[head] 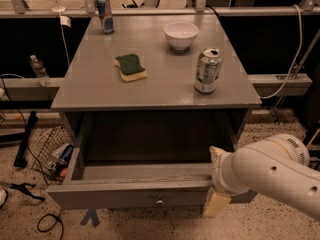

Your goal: Open top drawer

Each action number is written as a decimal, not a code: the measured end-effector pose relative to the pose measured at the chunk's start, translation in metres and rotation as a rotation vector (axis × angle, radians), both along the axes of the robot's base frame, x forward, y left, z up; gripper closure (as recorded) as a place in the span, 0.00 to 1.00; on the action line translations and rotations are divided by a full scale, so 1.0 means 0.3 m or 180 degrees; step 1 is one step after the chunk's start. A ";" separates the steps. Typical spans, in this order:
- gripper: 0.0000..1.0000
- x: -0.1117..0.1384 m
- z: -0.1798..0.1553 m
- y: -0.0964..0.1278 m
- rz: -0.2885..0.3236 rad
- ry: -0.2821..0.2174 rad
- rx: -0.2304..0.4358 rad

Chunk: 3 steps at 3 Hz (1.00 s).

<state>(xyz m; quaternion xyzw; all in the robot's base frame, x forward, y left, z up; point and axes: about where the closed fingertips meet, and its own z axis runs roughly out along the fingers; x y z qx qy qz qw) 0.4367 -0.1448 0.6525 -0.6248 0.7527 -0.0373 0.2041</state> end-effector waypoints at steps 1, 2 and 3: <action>0.00 0.027 0.144 -0.085 -0.0035 -0.0149 0.0067; 0.00 0.048 0.264 -0.193 -0.0157 -0.0282 0.0142; 0.00 0.068 0.357 -0.335 -0.0444 -0.0374 0.0211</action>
Offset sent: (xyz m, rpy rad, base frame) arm 0.0256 -0.1073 0.1260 0.0849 -0.1412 -0.1168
